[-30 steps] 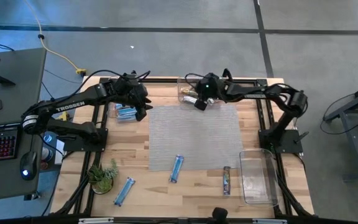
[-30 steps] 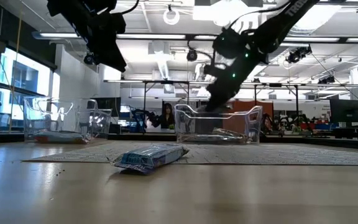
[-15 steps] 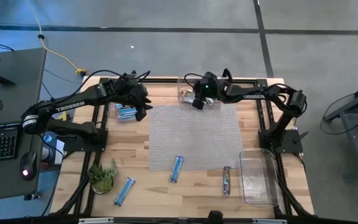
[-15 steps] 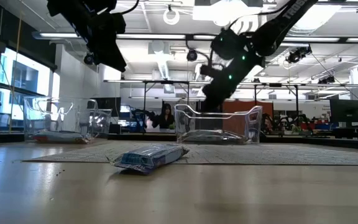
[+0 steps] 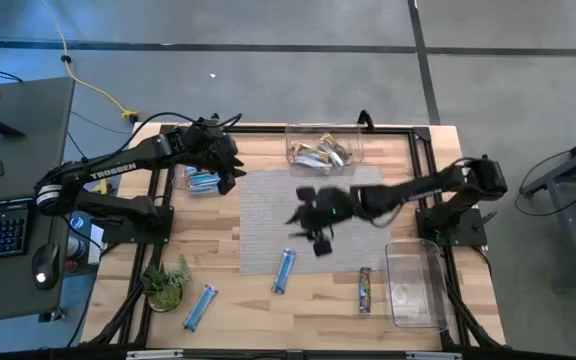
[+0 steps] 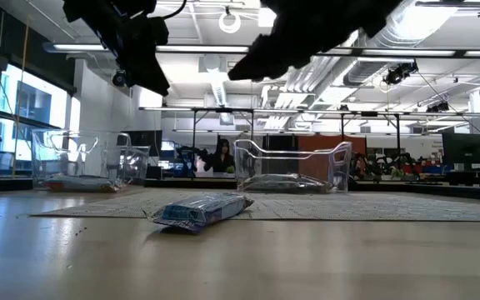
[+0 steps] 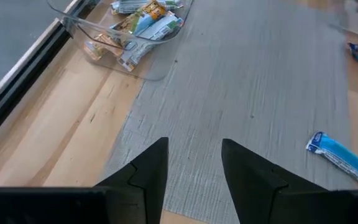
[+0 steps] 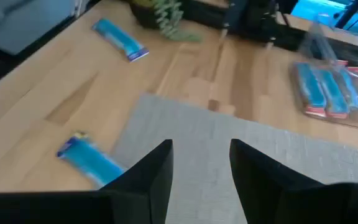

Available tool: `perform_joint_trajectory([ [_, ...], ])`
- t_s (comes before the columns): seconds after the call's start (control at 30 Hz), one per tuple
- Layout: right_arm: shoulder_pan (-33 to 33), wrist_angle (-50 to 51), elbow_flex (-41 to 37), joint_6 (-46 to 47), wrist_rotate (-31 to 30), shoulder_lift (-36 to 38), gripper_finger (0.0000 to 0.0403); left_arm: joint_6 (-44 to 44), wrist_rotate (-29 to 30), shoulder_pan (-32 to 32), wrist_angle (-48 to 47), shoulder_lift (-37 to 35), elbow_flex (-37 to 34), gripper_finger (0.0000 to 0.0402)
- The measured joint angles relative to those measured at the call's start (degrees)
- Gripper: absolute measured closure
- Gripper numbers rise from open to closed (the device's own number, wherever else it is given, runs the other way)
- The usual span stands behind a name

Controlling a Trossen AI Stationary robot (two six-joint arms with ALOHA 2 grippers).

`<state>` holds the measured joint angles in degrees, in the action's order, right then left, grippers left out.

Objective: Pick and place Granola Bars by type
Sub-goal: Put the blue granola bar into the bottom transparent bin

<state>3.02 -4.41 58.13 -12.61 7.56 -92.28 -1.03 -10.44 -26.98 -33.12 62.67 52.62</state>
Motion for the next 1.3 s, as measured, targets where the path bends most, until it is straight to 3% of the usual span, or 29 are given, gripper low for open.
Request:
perform_joint_trajectory([
  [0.2,9.52,0.29,0.0,0.14,-15.22,0.04,0.0254,6.63,-5.14,0.0,-3.22,0.0,0.02,0.0257],
  [0.4,12.93,0.3,0.0,0.16,-18.97,0.15,0.0253,15.36,-13.43,2.66,-14.66,0.0,0.04,0.0257],
  [0.5,13.32,0.31,0.0,0.16,-19.59,0.15,0.0253,19.3,-15.2,9.15,-19.17,-0.02,0.04,0.0257],
  [0.9,11.63,1.55,0.0,-0.15,-19.64,0.15,0.0253,58.31,2.17,49.49,-18.1,6.01,0.07,0.0257],
  [1.1,10.17,1.44,0.0,-0.3,-19.65,0.17,0.0253,73.25,-0.06,58.08,-16.57,14.89,0.04,0.0257],
  [1.3,10.0,0.69,0.0,-0.28,-19.32,0.17,0.0253,79.26,-3.62,61.06,-13.97,22.57,0.0,0.0257],
])
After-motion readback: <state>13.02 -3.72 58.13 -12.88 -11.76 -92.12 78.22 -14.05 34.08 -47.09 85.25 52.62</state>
